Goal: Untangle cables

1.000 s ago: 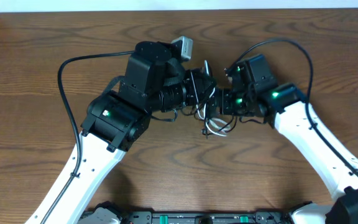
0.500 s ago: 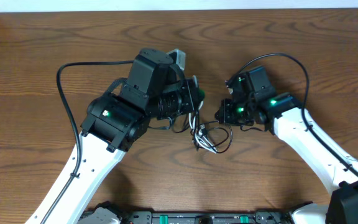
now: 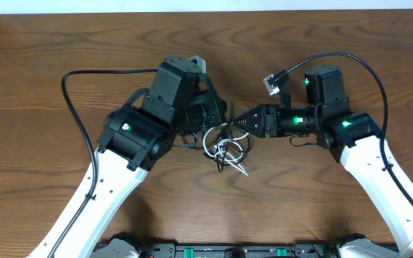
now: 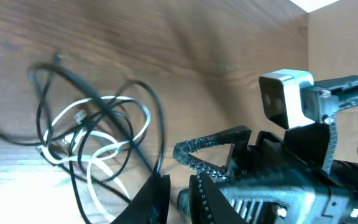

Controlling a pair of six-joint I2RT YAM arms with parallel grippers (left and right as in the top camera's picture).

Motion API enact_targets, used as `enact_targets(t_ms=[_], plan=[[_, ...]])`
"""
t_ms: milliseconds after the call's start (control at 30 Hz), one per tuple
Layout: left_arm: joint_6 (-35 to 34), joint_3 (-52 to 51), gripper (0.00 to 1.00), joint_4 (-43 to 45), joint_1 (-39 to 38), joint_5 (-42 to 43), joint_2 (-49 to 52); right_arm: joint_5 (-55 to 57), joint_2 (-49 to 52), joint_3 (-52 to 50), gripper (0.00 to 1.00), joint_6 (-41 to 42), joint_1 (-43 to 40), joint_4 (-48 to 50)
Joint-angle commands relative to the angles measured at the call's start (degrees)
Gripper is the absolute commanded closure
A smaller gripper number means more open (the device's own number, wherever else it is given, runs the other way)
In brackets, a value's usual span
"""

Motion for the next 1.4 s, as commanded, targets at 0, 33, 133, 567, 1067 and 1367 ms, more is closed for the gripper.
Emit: enact_targets(t_ms=[0, 33, 133, 567, 1067, 1367], plan=[[0.35, 0.61, 0.83, 0.2, 0.13, 2.84, 1.09, -2.45, -0.26, 0.9, 0.31, -0.46, -0.13, 0.13], [0.37, 0.61, 0.83, 0.2, 0.15, 2.73, 1.09, -2.45, -0.26, 0.9, 0.31, -0.46, -0.13, 0.13], [0.63, 0.61, 0.83, 0.15, 0.74, 1.92, 1.07, -2.32, -0.26, 0.87, 0.31, -0.46, -0.13, -0.04], [0.81, 0.13, 0.71, -8.68, 4.33, -6.84, 1.07, 20.22, 0.48, 0.83, 0.26, 2.38, -0.02, -8.41], [0.85, -0.2, 0.61, -11.04, 4.33, -6.86, 1.88, 41.77, 7.41, 0.79, 0.16, 2.34, 3.02, -15.06], [0.85, -0.22, 0.59, -11.69, 4.33, -6.84, 2.14, 43.3, 15.61, 0.79, 0.15, -0.24, 0.24, -19.04]])
